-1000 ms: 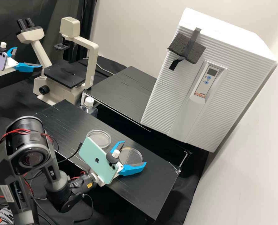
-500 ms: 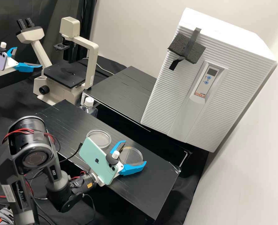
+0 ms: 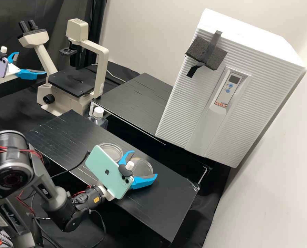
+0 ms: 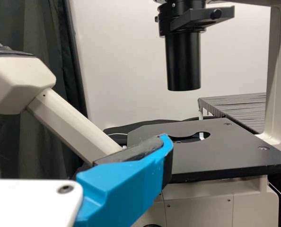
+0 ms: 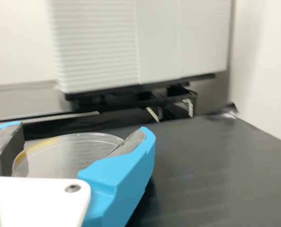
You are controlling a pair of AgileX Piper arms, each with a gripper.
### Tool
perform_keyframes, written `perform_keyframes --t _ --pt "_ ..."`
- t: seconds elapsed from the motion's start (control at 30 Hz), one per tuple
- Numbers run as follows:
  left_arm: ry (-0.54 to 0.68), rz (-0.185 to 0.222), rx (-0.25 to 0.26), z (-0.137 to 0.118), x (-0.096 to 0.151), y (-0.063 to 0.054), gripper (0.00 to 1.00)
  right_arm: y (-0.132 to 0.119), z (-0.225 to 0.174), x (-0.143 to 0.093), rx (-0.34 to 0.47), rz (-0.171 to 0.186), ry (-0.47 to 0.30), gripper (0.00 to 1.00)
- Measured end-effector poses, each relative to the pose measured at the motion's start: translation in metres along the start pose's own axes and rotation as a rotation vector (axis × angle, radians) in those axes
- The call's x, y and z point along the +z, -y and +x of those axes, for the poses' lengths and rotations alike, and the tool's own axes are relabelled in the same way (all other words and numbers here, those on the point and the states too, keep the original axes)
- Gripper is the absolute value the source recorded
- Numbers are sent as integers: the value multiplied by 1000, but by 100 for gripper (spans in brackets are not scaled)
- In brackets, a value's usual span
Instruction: Close the petri dish lid.
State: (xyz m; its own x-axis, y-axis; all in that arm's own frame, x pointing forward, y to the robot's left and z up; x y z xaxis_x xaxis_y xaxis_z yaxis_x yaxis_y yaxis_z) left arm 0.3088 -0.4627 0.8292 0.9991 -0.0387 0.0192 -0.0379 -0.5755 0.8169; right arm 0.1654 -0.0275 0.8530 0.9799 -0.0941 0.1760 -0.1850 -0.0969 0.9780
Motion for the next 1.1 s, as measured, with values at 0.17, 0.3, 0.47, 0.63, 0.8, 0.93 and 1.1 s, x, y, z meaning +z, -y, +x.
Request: perform_keyframes --t 0.17,0.3,0.47,0.63,0.8,0.93,1.1 --pt "0 0 0 0 0 0 100 1 -3 -17 0 -15 -92 0" --pt "0 0 0 0 0 0 100 1 -6 -25 3 -19 -136 0" --pt "0 0 0 0 0 0 100 3 -11 -38 -7 -16 -208 0" --pt "0 0 0 0 0 0 100 10 -13 -47 -49 -14 -260 0" --pt "0 0 0 0 0 0 100 21 -15 -53 -132 -28 -256 0" --pt "0 0 0 0 0 0 100 26 -16 -54 -165 -57 -258 0" --pt "0 0 0 0 0 0 100 28 -13 -50 -181 -55 -232 0"
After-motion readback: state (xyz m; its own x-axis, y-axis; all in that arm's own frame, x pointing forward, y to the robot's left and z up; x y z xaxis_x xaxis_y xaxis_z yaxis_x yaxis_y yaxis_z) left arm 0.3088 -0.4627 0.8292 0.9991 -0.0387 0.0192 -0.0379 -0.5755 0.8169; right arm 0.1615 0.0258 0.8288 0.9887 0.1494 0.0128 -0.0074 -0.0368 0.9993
